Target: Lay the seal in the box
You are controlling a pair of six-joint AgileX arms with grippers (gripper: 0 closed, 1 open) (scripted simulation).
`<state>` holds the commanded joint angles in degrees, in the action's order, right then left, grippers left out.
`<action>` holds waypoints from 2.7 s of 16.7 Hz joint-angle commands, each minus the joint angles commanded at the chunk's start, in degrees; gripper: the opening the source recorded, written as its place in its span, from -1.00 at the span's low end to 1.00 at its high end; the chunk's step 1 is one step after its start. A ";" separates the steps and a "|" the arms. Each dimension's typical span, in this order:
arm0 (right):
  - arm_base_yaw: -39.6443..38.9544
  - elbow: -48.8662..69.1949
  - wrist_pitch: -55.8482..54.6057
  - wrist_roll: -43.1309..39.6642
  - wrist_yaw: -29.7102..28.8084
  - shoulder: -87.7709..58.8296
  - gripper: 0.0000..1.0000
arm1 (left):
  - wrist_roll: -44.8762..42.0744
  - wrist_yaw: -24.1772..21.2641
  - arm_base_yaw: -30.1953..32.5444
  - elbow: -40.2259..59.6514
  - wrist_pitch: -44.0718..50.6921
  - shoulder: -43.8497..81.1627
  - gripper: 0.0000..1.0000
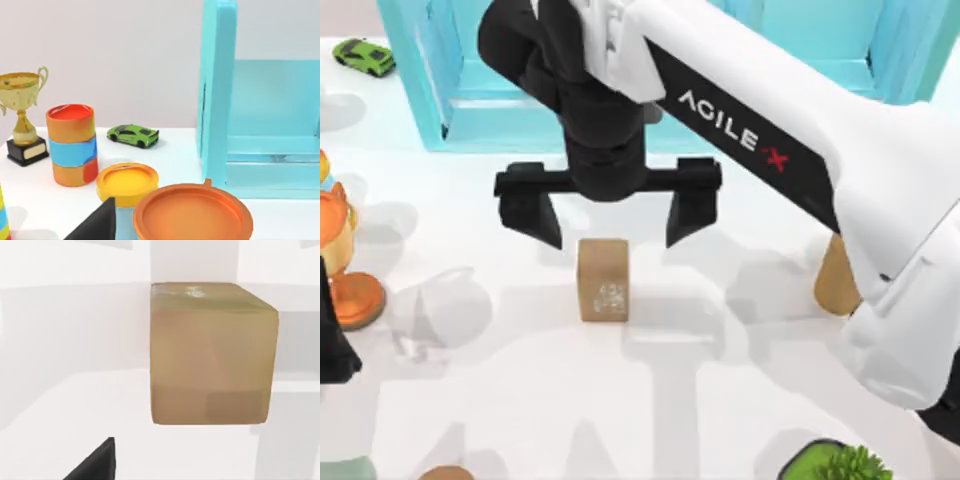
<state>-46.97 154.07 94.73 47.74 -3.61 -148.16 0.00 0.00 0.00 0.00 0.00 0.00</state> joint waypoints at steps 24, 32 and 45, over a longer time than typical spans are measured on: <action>0.13 -25.81 -25.85 0.34 -0.80 2.75 1.00 | 0.00 0.00 0.00 0.00 0.00 0.00 1.00; 0.14 -27.28 -27.14 0.33 -0.79 2.94 0.70 | 0.00 0.00 0.00 0.00 0.00 0.00 1.00; 0.14 -27.28 -27.14 0.33 -0.79 2.94 -1.00 | 0.00 0.00 0.00 0.00 0.00 0.00 1.00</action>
<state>-46.83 126.78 67.59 48.07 -4.40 -145.22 0.00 0.00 0.00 0.00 0.00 0.00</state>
